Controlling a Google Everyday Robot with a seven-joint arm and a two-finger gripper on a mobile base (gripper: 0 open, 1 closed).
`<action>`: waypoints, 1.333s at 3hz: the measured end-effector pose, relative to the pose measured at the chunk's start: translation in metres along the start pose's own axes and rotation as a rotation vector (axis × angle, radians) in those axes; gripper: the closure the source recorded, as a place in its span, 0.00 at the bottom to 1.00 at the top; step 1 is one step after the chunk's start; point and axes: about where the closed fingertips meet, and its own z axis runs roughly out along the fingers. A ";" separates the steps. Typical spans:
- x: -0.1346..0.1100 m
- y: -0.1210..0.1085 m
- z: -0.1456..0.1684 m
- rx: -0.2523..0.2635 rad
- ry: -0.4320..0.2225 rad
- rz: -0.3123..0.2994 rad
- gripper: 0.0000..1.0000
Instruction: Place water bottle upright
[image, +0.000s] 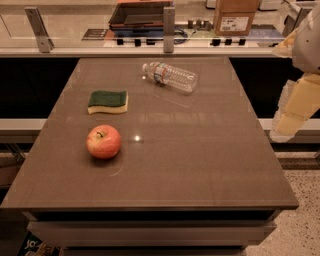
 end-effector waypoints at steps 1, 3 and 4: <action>-0.019 -0.016 0.011 0.002 0.047 0.033 0.00; -0.060 -0.073 0.051 -0.027 0.127 0.134 0.00; -0.077 -0.110 0.058 -0.008 0.098 0.189 0.00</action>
Offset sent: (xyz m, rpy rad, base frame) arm 0.0877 0.0467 -0.0187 -0.1147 0.1129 -0.1752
